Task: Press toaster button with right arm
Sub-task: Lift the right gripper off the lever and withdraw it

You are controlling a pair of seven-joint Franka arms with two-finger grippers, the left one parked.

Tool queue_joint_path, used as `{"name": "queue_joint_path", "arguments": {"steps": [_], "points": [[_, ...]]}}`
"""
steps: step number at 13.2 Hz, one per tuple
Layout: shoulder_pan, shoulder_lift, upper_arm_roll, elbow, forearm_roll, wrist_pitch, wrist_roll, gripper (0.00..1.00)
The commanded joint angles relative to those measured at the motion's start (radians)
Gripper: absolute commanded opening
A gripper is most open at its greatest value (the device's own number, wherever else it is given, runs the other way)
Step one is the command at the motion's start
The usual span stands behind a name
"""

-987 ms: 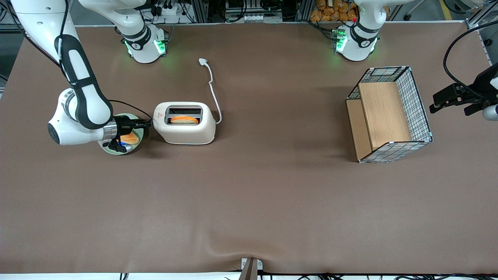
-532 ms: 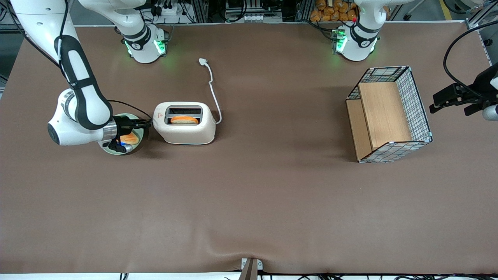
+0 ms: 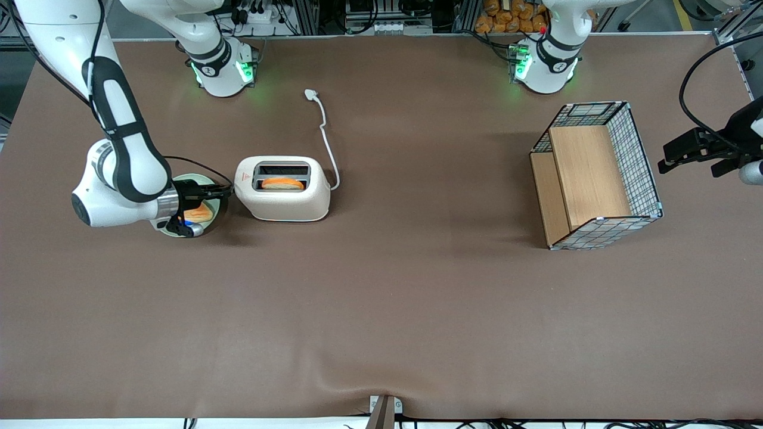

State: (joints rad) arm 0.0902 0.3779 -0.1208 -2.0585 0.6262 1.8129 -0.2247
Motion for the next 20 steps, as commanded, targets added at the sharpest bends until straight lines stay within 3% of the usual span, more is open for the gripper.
{"name": "queue_joint_path", "arguments": {"steps": [1,7,9,12,16,20], "points": [[-0.010,0.016,-0.013,0.087,0.015,-0.066,-0.001,0.00],[-0.012,-0.005,-0.025,0.283,-0.143,-0.222,0.051,0.04],[-0.013,-0.007,-0.033,0.357,-0.181,-0.279,0.051,0.13],[-0.012,-0.011,-0.042,0.426,-0.226,-0.287,0.033,0.97],[-0.006,-0.097,-0.039,0.497,-0.400,-0.288,0.008,1.00],[-0.007,-0.183,-0.042,0.498,-0.448,-0.310,-0.031,1.00]]}}
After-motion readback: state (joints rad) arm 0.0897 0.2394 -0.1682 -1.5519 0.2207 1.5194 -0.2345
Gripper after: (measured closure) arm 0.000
